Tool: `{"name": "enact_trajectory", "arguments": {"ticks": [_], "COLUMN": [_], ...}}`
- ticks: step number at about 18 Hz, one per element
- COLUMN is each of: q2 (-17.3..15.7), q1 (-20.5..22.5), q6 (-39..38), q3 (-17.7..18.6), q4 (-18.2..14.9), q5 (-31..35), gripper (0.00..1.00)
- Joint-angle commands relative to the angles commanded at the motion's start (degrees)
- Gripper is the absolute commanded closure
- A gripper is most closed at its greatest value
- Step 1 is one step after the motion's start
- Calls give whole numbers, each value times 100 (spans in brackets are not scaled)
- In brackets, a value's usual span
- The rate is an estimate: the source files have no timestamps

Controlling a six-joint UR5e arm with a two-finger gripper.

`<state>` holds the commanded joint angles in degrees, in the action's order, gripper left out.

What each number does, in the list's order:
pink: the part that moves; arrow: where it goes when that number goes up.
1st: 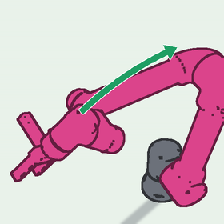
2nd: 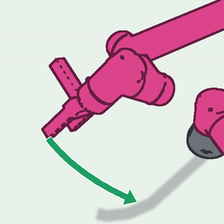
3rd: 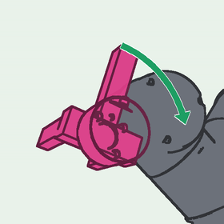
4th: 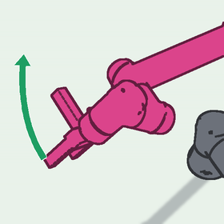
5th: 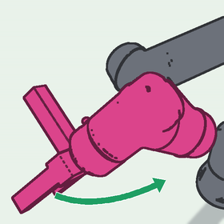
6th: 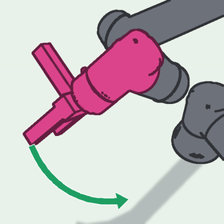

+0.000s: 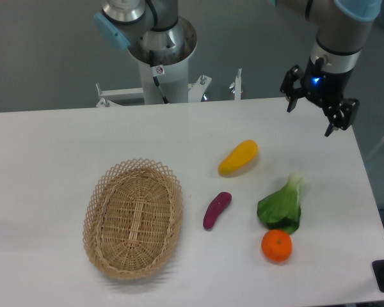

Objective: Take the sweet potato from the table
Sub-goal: 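Move the open gripper down toward the purple sweet potato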

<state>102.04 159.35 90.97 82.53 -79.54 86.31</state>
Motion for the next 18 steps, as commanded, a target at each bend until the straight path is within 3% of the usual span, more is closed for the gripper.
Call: {"name": "enact_trajectory", "arguments": {"ticks": [6, 11, 13, 14, 18], "q2": [0, 105, 114, 123, 377], "q1": [-26, -246, -316, -360, -826], "q6": [-464, -1054, -1422, -1598, -1959], "q3": [97, 123, 368, 491, 1167], "q4": [79, 184, 254, 411, 1571], "q5": [-88, -526, -746, -756, -721], "gripper": [0, 0, 0, 0, 0]}}
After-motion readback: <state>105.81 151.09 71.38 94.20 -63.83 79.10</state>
